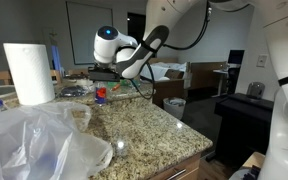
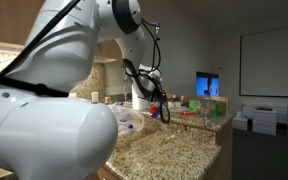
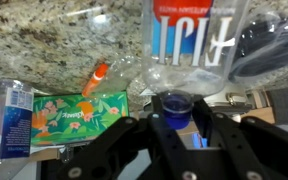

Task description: Pick up the bottle from the plastic bag and put it on the countertop.

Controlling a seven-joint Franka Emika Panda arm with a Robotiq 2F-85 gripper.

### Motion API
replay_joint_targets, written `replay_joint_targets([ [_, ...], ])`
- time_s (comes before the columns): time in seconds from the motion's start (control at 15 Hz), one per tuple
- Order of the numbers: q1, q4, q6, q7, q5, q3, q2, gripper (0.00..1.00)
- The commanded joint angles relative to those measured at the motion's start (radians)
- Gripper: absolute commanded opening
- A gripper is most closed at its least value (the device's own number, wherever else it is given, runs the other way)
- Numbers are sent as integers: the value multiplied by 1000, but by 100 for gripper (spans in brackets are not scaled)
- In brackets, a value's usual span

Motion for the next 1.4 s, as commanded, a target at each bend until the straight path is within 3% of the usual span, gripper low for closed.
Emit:
replay_joint_targets([
  [0.0,52,-61,16,127,-141,-35,-78,10],
  [0.53,122,-226,-69,399,-500,-52,-272,10],
  [0.8,115,-358,-133,461,-586,-44,-355,10],
  [1.0,114,-432,-166,546,-666,-39,-383,10],
  [1.33,124,-456,-250,811,-890,-22,-360,10],
])
